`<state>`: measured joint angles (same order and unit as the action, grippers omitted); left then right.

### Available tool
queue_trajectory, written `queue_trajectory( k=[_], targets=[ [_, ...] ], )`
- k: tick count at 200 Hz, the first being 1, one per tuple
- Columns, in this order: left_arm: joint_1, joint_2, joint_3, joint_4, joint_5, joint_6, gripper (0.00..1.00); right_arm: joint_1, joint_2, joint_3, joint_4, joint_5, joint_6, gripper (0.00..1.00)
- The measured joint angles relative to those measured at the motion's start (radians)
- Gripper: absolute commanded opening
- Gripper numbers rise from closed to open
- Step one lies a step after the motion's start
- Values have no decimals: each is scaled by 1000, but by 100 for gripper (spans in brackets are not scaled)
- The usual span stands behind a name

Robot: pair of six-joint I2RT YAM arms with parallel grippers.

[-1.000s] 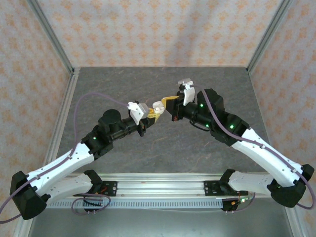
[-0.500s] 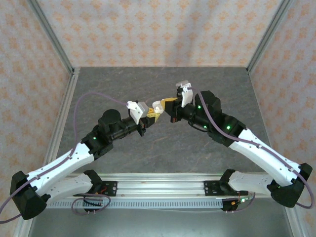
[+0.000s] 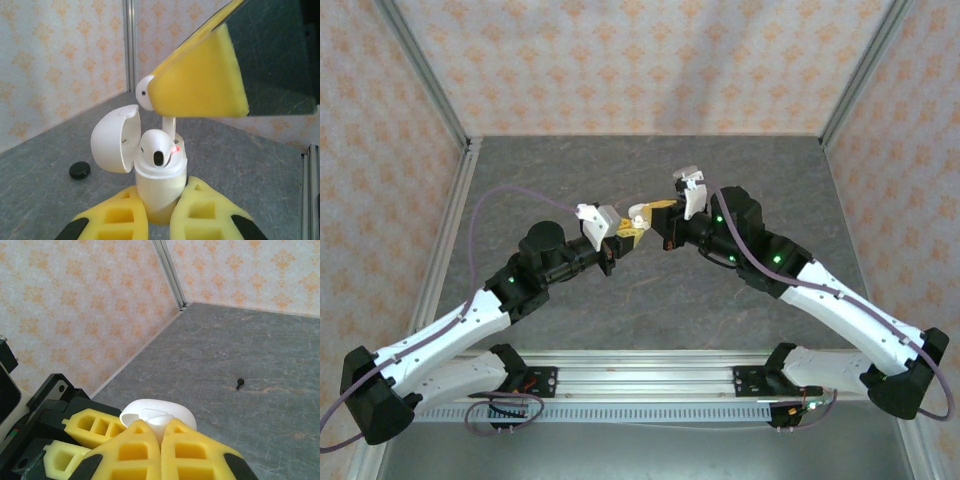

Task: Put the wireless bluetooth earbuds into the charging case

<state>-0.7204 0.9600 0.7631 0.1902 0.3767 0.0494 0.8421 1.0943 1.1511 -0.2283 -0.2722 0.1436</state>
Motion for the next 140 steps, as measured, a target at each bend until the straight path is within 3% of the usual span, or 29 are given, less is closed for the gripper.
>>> queue_trajectory(
  k=[140],
  targets=[
    [0,1,5,-3,-13,-8,0,2,10,-3,10,-19,13,6]
  ],
)
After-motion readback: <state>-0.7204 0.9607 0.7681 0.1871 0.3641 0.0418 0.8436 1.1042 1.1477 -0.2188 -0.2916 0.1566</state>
